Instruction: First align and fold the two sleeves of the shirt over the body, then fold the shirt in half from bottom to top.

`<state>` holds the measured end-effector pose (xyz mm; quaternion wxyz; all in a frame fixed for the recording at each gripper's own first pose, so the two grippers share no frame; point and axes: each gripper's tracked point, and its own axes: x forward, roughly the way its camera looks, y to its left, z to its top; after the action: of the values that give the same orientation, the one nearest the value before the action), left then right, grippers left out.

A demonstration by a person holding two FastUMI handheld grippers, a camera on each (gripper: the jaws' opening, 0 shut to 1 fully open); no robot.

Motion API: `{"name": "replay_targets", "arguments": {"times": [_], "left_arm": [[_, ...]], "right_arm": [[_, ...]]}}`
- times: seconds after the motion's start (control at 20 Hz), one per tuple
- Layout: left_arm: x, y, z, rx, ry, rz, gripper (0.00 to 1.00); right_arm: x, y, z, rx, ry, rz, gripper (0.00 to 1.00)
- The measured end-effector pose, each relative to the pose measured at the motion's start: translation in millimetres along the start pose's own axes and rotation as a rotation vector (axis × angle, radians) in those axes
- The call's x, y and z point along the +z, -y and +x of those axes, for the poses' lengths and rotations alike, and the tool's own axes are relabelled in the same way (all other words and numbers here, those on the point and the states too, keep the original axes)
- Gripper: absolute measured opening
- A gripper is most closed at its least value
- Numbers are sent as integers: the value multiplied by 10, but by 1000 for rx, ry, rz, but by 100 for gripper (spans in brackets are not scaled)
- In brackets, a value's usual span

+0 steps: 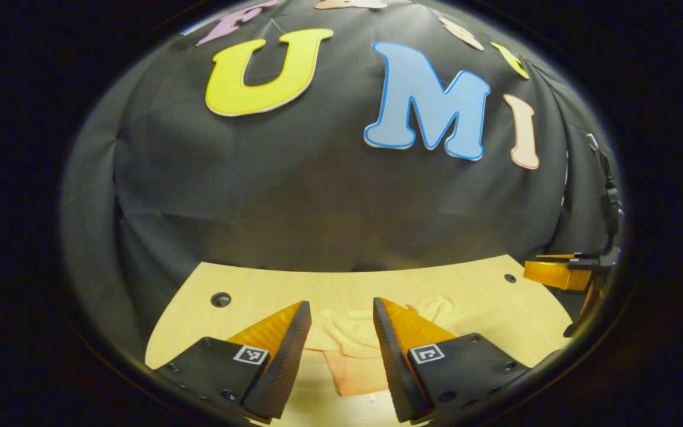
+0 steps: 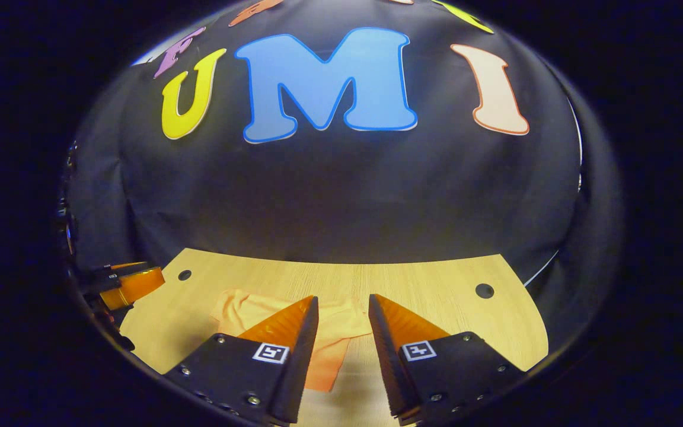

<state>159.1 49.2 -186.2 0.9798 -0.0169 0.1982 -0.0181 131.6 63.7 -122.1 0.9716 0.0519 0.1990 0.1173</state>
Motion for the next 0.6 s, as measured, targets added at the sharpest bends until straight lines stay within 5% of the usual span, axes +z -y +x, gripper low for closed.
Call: {"name": "replay_targets", "arguments": {"times": [0.05,0.15,0.25,0.6], "left_arm": [[59,43,-162,1,14,7,69],[168,102,-508,3,45,19,75],[213,197,-907,3,84,27,68],[71,489,-1773,-22,146,15,71]], "right_arm": [[34,-10,-157,2,18,-4,54],[93,-52,-495,7,50,-8,54],[120,-82,-760,8,77,-12,54],[-73,-222,-1589,2,129,-16,54]]}}
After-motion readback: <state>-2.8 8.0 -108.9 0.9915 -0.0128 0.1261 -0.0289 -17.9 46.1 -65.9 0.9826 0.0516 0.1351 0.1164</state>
